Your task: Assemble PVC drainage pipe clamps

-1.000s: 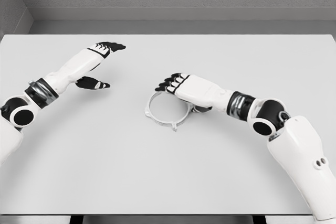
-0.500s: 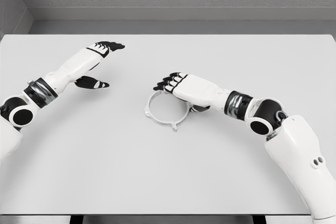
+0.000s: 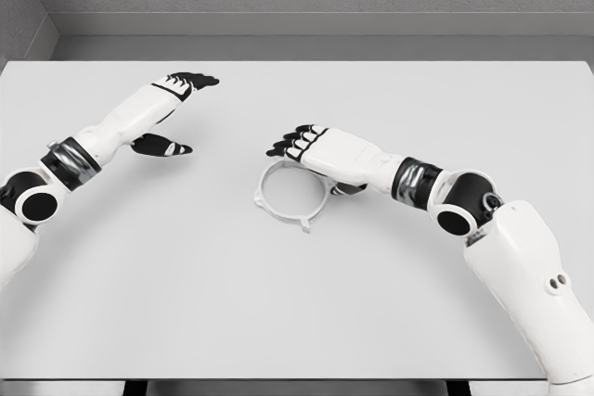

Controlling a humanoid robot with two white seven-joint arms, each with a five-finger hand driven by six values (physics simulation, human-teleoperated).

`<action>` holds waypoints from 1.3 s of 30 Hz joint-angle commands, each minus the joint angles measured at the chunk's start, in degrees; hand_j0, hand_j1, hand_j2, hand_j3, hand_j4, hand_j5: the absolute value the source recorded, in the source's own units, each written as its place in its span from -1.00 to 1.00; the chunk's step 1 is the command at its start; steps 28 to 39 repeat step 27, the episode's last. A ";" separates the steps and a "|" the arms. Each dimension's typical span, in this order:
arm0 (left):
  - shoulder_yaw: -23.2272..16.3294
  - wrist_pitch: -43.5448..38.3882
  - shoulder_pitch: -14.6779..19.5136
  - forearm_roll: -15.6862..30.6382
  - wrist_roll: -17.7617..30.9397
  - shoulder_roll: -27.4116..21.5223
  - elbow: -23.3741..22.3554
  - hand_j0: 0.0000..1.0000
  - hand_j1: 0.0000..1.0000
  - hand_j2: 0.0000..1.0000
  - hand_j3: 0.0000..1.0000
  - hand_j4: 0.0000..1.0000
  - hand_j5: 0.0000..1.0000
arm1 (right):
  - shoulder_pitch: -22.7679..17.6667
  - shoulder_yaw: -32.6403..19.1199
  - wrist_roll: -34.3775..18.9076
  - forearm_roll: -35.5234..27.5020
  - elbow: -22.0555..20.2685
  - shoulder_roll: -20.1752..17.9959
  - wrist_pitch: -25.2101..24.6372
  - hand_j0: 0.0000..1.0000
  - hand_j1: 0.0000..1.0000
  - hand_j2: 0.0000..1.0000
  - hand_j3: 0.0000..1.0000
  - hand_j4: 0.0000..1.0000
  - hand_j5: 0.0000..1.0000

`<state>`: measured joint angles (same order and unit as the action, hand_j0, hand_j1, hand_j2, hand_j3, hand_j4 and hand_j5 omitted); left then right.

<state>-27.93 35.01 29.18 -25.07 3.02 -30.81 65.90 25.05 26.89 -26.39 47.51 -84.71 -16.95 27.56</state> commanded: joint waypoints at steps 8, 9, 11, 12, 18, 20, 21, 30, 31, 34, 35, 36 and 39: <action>0.16 -0.01 -0.09 0.38 -0.03 -0.12 0.11 1.00 1.00 1.00 1.00 1.00 1.00 | -0.09 -1.66 -0.16 -0.93 -0.64 -2.56 -0.14 1.00 1.00 1.00 1.00 1.00 1.00; 0.16 -0.01 -0.17 0.38 -0.03 -0.21 0.11 1.00 1.00 1.00 1.00 1.00 1.00 | -0.18 -4.65 -0.16 -1.10 -1.60 -3.35 -0.05 1.00 1.00 1.00 1.00 1.00 1.00; 0.25 -0.01 -0.09 0.38 -0.03 -0.74 0.11 1.00 1.00 1.00 1.00 1.00 1.00 | -0.61 -5.88 -0.24 -1.36 -5.91 -6.95 -0.14 1.00 1.00 1.00 1.00 1.00 1.00; 0.34 -0.01 -0.09 0.38 -0.03 -0.83 0.02 1.00 1.00 1.00 1.00 1.00 1.00 | -0.97 -8.25 -0.16 -1.98 -6.52 -8.27 -0.05 1.00 1.00 1.00 1.00 1.00 1.00; 0.25 -0.01 -0.09 0.38 -0.03 -1.00 0.11 1.00 1.00 1.00 1.00 1.00 1.00 | -12.03 -24.07 0.02 -22.46 -14.61 -28.75 4.43 1.00 1.00 1.00 1.00 1.00 1.00; 0.34 -0.01 -0.09 0.38 -0.03 -1.00 0.02 1.00 1.00 1.00 1.00 1.00 1.00 | -15.38 -26.63 0.02 -22.46 -15.14 -28.84 6.19 1.00 1.00 1.00 1.00 1.00 1.00; 0.34 -0.01 -0.09 0.38 -0.03 -1.00 0.02 1.00 1.00 1.00 1.00 1.00 1.00 | -15.56 -27.42 0.02 -22.46 -15.23 -28.93 6.45 1.00 1.00 1.00 1.00 1.00 1.00; 0.34 -0.01 -0.09 0.38 -0.03 -1.00 0.02 1.00 1.00 1.00 1.00 1.00 1.00 | -16.52 -27.42 0.02 -22.46 -15.23 -28.57 6.54 1.00 1.00 1.00 1.00 1.00 1.00; 0.34 -0.01 -0.09 0.38 -0.03 -1.00 0.02 1.00 1.00 1.00 1.00 1.00 1.00 | -16.52 -27.42 0.02 -22.46 -15.23 -28.57 6.54 1.00 1.00 1.00 1.00 1.00 1.00; 0.34 -0.01 -0.09 0.38 -0.03 -1.00 0.02 1.00 1.00 1.00 1.00 1.00 1.00 | -16.52 -27.42 0.02 -22.46 -15.23 -28.57 6.54 1.00 1.00 1.00 1.00 1.00 1.00; 0.34 -0.01 -0.09 0.38 -0.03 -1.00 0.02 1.00 1.00 1.00 1.00 1.00 1.00 | -16.52 -27.42 0.02 -22.46 -15.23 -28.57 6.54 1.00 1.00 1.00 1.00 1.00 1.00; 0.34 -0.01 -0.09 0.38 -0.03 -1.00 0.02 1.00 1.00 1.00 1.00 1.00 1.00 | -16.52 -27.42 0.02 -22.46 -15.23 -28.57 6.54 1.00 1.00 1.00 1.00 1.00 1.00; 0.34 -0.01 -0.09 0.38 -0.03 -1.00 0.02 1.00 1.00 1.00 1.00 1.00 1.00 | -16.52 -27.42 0.02 -22.46 -15.23 -28.57 6.54 1.00 1.00 1.00 1.00 1.00 1.00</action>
